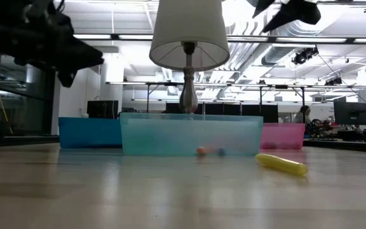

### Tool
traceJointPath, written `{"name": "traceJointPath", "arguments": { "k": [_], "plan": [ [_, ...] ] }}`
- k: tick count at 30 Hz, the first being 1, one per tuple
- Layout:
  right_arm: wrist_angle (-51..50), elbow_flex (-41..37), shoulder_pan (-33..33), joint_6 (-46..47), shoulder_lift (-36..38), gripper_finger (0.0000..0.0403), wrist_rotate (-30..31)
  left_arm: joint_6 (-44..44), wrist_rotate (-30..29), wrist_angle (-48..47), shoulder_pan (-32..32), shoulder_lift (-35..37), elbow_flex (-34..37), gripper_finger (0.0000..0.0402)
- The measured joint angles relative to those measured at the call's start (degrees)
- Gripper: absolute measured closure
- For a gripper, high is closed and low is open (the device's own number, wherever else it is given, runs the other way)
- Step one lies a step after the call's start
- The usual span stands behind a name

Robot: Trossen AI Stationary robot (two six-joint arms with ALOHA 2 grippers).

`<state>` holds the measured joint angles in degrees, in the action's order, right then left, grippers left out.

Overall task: Pick & Place Markers
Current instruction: Put the yellow pen into the green bin

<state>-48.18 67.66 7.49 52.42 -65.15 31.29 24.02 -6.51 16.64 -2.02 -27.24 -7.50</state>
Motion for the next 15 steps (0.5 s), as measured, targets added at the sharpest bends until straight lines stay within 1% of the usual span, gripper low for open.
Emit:
{"name": "traceJointPath", "arguments": {
  "k": [7,11,15],
  "plan": [
    [7.75,0.00,-0.13,-1.36,-3.20,0.0187,-0.68,0.47,-0.05,0.23,0.14,8.79,5.68,0.0328],
    [11.78,0.00,-0.13,-1.29,-3.87,0.0187,-2.27,0.31,1.03,-1.78,0.15,13.93,6.53,0.0328],
    [18.03,0.10,0.01,-2.17,-4.84,0.0187,-3.20,-0.95,1.58,-4.24,0.15,17.86,6.62,0.0328]
  ]
}}
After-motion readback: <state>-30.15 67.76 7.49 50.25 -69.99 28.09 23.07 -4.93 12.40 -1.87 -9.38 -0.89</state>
